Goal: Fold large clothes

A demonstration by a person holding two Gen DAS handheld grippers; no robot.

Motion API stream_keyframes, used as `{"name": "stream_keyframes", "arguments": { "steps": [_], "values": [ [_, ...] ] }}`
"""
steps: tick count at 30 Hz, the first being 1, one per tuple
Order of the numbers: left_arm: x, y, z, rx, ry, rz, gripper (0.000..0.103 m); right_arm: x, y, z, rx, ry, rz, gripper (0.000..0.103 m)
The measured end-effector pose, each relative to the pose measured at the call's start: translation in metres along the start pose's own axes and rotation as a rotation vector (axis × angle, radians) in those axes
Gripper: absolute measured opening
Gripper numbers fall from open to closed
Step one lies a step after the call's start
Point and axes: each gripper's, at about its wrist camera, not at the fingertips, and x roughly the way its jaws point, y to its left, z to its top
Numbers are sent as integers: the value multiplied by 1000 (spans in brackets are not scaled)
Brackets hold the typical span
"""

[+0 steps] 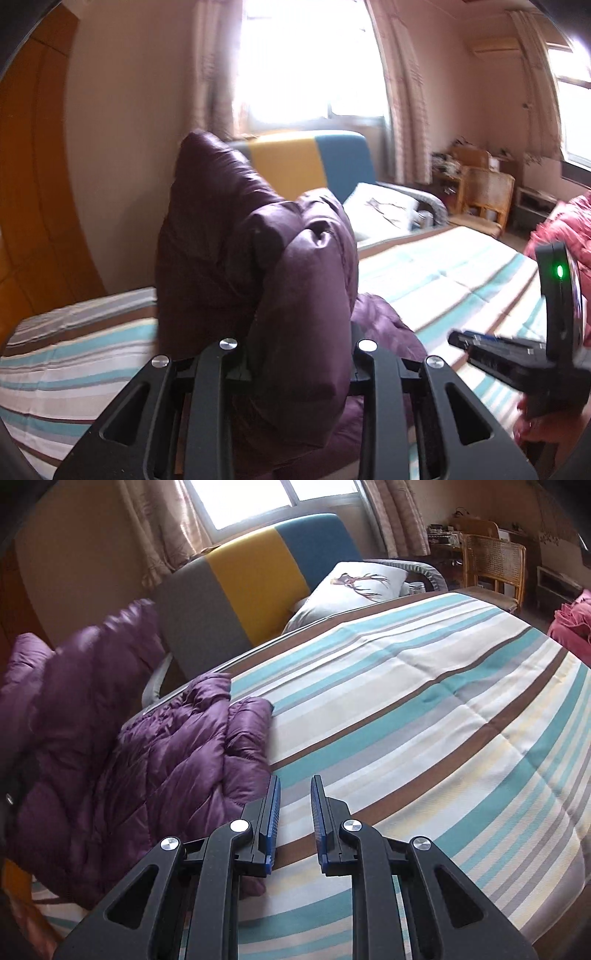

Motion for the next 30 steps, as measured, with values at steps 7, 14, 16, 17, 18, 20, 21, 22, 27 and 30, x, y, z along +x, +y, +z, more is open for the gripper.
{"name": "stream_keyframes", "arguments": {
  "steps": [7,14,16,17,18,20,21,22,27,30],
  "values": [
    [27,-30,-28,42,104,-99,26,-2,-19,6,59,-14,-27,17],
    [49,-57,-50,128,160,-149,27,-2,-24,7,79,-12,-33,17],
    [49,-60,-49,134,164,-162,35,-3,-23,7,74,-10,-30,17],
    [52,-63,-44,122,159,-181,40,-3,-22,7,72,-12,-29,17],
    [44,-57,-41,81,150,-230,52,-4,-21,8,70,-15,-27,17],
    [34,-50,-32,22,130,-290,68,-6,-20,9,68,-18,-23,17],
    [22,-42,-28,-12,114,-323,70,-7,-20,10,68,-21,-20,17],
    [11,-34,-25,-39,95,-343,74,-9,-18,10,68,-25,-15,17],
    [-33,22,-21,-174,-26,-342,84,-18,-6,14,45,-43,16,17],
    [-31,65,-25,-254,-54,-197,84,-29,9,17,18,-71,49,17]
  ]
}}
